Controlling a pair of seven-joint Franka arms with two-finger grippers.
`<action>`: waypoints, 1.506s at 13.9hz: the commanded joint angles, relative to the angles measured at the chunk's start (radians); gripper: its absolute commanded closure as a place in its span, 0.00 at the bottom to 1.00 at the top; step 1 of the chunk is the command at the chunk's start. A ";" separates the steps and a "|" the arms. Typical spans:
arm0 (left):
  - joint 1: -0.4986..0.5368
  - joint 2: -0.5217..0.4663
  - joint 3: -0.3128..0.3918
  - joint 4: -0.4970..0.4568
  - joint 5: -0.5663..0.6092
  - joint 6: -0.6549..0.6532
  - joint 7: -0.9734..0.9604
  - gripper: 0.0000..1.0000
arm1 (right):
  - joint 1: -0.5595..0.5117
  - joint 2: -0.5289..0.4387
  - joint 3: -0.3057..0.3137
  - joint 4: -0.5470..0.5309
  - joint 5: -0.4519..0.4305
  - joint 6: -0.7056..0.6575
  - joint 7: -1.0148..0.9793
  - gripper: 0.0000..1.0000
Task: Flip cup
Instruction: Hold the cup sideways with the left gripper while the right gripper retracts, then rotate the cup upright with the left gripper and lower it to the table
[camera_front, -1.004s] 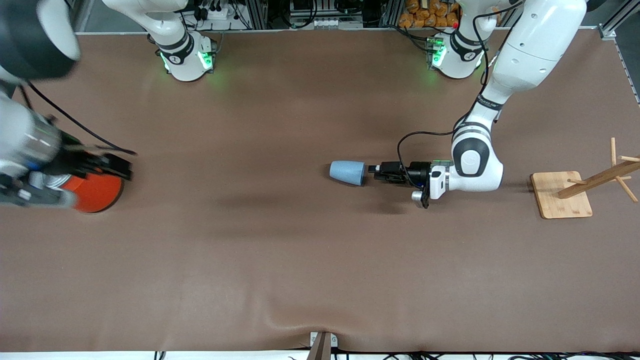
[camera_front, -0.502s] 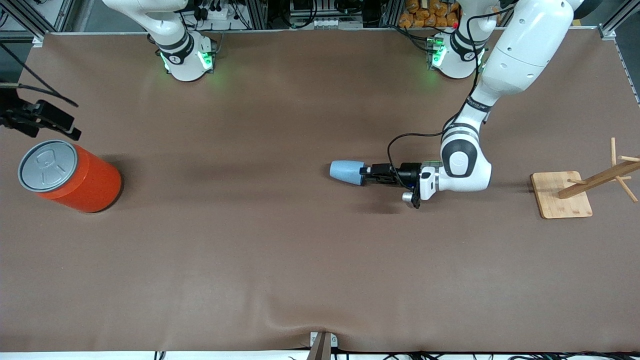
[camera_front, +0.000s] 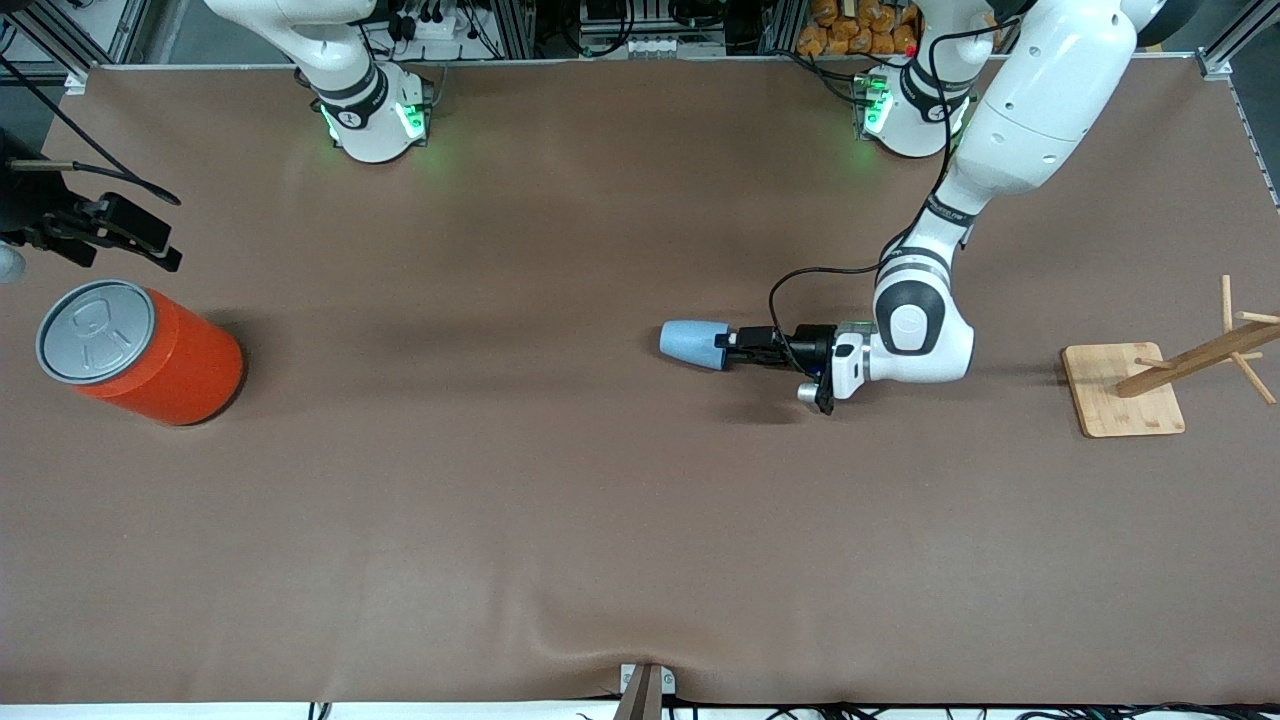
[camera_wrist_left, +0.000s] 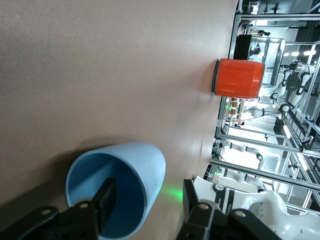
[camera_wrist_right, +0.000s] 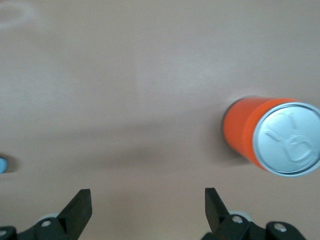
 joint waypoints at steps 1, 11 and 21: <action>-0.014 0.007 0.000 -0.001 -0.026 0.013 0.021 0.42 | -0.004 -0.027 0.031 -0.018 -0.046 -0.018 0.007 0.00; -0.014 -0.016 0.000 -0.001 -0.025 -0.002 -0.086 1.00 | -0.013 -0.018 0.026 -0.014 -0.035 -0.014 -0.003 0.00; 0.197 -0.251 0.008 0.010 0.223 -0.007 -0.222 1.00 | -0.012 -0.008 0.026 0.012 -0.017 -0.020 -0.005 0.00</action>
